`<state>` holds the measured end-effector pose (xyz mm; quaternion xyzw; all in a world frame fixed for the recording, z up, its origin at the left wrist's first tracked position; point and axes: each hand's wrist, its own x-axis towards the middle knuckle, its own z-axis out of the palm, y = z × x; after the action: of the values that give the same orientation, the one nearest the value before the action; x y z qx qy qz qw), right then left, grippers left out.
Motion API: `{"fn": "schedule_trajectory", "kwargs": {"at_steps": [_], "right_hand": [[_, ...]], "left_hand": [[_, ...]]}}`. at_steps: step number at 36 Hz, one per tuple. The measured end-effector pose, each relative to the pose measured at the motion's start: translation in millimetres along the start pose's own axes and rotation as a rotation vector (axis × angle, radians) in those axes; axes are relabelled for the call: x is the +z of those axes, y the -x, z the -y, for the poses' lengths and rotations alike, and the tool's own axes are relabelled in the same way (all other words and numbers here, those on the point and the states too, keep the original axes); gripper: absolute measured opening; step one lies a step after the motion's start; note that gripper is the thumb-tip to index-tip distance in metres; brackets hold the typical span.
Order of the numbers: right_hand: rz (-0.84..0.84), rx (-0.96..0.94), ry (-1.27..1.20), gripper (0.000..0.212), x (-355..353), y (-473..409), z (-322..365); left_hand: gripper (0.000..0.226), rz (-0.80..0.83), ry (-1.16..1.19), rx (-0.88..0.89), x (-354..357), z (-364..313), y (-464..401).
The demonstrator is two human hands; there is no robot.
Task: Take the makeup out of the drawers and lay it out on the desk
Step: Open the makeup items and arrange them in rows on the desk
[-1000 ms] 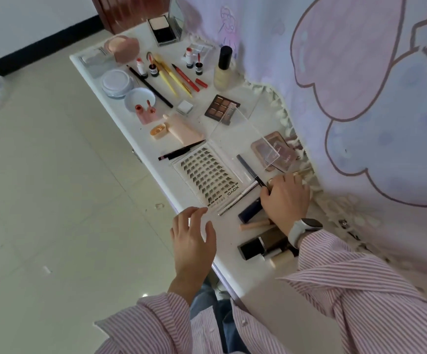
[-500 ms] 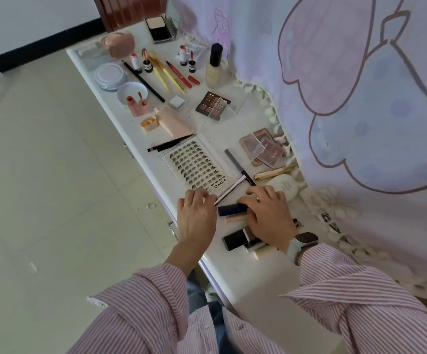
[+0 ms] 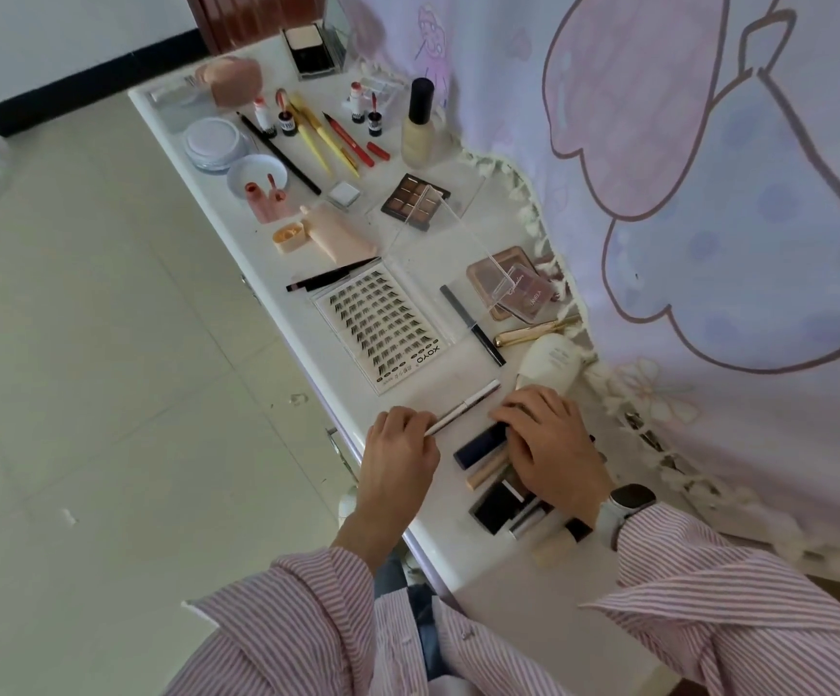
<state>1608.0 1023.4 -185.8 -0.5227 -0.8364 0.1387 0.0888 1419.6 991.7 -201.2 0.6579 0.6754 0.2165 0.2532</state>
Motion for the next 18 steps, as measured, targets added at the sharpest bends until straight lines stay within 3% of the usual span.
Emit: {"fn": "schedule_trajectory", "kwargs": {"at_steps": [10,18], "right_hand": [[-0.275,0.314,-0.23,0.039,-11,9,7],[-0.397,0.362,-0.222,0.036,-19,72,11]], "left_hand": [[0.023,-0.03,0.221,-0.152,-10,5,17],[0.019,-0.047,0.268,-0.139,-1,1,31]]}}
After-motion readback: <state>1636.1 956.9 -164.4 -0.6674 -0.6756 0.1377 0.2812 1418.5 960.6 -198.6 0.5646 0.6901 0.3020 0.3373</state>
